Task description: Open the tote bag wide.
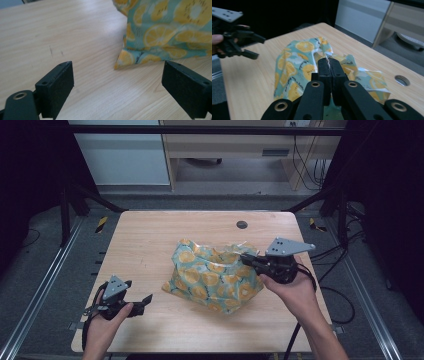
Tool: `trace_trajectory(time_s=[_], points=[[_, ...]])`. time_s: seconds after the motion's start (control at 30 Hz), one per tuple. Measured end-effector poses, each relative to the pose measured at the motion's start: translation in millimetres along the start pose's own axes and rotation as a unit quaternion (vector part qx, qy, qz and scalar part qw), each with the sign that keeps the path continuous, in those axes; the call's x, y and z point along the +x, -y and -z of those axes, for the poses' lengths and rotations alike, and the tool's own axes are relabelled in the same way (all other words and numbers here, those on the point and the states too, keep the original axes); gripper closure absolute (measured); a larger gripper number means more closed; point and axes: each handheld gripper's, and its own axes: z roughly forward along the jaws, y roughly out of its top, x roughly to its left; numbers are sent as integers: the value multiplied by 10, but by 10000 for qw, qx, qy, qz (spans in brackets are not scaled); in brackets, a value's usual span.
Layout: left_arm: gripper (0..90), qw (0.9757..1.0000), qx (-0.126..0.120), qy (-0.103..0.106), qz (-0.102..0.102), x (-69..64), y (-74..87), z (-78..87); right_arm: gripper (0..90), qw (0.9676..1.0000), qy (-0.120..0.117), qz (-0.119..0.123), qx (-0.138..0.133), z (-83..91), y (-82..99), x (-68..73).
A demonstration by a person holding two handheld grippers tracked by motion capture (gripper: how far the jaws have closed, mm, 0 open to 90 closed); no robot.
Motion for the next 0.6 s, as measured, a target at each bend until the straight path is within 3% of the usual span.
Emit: trace_trajectory(time_s=[0.07,0.13,0.23,0.37,0.6], points=[[104,10000,-20,12,-31,-17,-57,4,894,10000,-44,21,-43,7,14,31],[106,9997,-22,35,-221,-77,-234,7,894,9997,-205,70,-139,16,88,159],[108,9993,-24,42,-358,-129,-349,1,894,9993,-307,126,-144,14,152,243],[111,9986,-35,92,-514,-217,-491,-16,894,9986,-479,240,6,-11,312,376],[121,9978,-40,182,-633,-323,-626,-74,893,9968,-729,114,308,-106,642,488]])
